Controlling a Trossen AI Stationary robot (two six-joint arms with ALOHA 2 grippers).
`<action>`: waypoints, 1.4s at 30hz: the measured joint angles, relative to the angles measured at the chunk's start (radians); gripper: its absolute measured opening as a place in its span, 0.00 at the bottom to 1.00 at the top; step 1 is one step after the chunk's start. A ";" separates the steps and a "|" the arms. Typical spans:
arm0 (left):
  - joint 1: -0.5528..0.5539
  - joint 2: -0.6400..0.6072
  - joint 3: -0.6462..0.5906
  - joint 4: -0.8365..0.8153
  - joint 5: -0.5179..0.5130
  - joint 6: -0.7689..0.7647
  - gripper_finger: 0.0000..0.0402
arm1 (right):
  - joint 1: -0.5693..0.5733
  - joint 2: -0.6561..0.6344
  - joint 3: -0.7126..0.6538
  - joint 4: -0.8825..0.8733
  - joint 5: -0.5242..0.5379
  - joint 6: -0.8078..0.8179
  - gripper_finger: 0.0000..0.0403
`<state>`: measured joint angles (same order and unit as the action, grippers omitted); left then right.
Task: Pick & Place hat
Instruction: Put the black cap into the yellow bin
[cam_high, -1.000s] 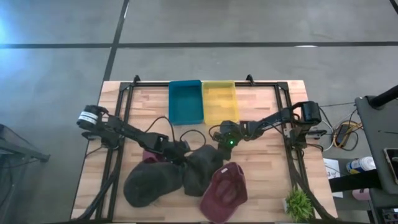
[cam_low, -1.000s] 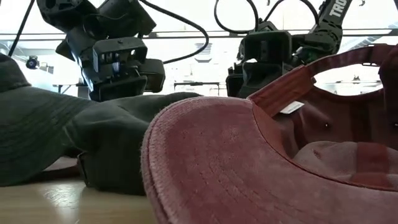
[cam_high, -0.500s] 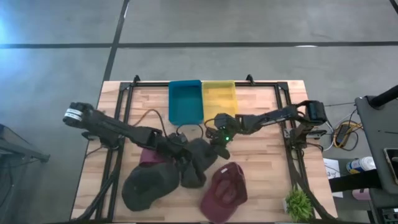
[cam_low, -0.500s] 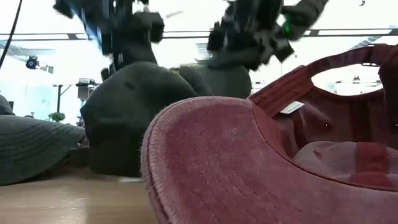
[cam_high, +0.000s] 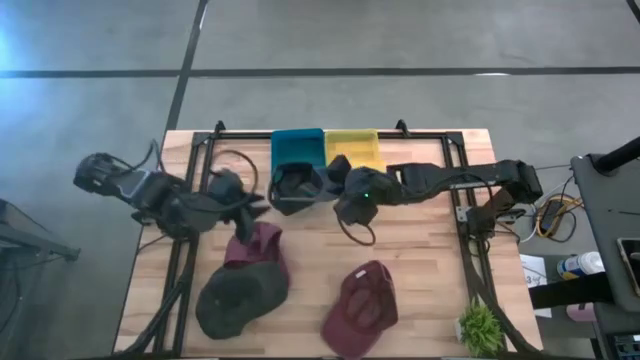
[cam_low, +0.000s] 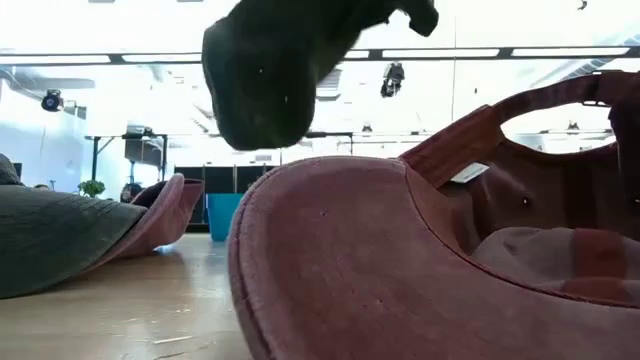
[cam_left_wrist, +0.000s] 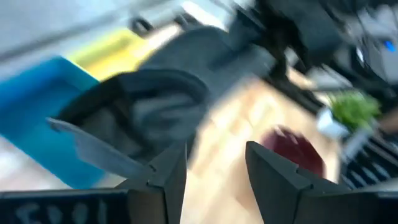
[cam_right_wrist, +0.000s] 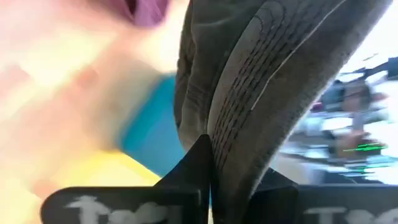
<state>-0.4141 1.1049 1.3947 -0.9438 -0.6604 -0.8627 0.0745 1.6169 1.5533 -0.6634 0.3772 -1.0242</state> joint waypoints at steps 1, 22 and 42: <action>0.001 -0.008 0.001 -0.003 -0.027 0.001 0.39 | 0.014 -0.002 0.002 -0.001 0.041 -0.062 0.03; 0.238 0.194 -0.009 0.094 0.396 0.245 0.39 | 0.287 0.058 -0.008 0.137 0.339 -0.375 0.03; 0.170 0.321 0.128 0.001 0.257 0.386 0.39 | 0.312 0.058 -0.013 0.158 0.442 -0.310 0.03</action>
<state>-0.2439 1.4257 1.5226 -0.9432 -0.4035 -0.4765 0.3866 1.6749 1.5406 -0.5050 0.8192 -1.3342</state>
